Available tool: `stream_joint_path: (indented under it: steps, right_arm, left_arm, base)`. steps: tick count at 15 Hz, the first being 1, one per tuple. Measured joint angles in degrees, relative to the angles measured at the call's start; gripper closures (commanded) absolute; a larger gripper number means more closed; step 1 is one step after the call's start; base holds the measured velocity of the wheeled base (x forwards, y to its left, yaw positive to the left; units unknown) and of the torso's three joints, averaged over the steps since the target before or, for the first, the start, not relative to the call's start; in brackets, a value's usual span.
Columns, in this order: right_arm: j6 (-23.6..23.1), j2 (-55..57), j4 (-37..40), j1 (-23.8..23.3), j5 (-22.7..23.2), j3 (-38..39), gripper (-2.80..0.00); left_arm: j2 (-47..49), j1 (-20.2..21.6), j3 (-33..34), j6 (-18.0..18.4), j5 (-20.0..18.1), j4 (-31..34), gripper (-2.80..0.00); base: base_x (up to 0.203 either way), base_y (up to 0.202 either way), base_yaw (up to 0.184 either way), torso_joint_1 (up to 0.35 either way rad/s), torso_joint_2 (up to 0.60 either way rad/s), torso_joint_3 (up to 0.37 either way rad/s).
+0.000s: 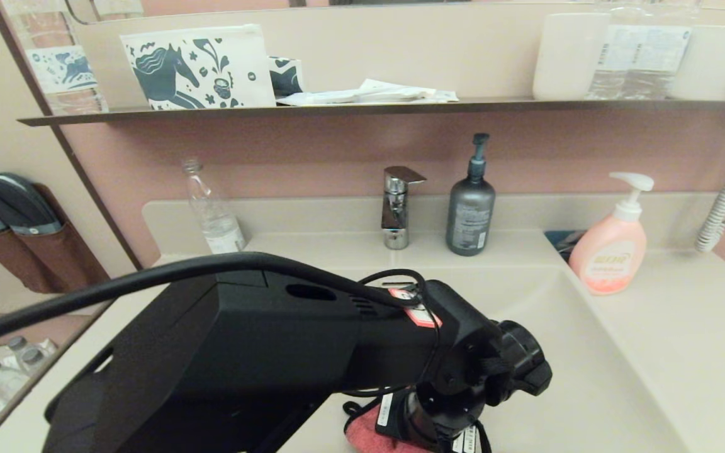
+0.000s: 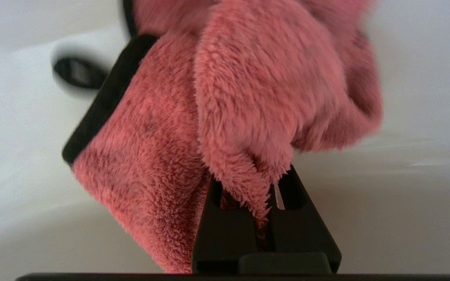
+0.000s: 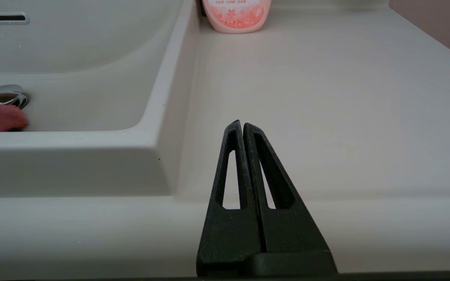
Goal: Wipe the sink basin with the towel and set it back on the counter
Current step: Wipe the sink
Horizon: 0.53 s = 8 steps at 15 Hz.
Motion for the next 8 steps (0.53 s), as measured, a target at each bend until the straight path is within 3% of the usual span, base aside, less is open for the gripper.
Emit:
stream_joint_path:
  steps: [5, 8]
  right_arm:
    - [0.0, 0.0, 0.0, 0.0, 0.0, 0.0, 0.0]
    - [0.0, 0.0, 0.0, 0.0, 0.0, 0.0, 0.0]
  left_arm:
    - [-4.1, 3.7, 12.8, 0.2, 1.5, -6.4, 0.0]
    - [-7.4, 7.6, 17.7, 4.1, 2.5, -8.1, 0.0]
  base:
    - [0.0, 0.0, 0.0, 0.0, 0.0, 0.0]
    - [0.0, 0.0, 0.0, 0.0, 0.0, 0.0]
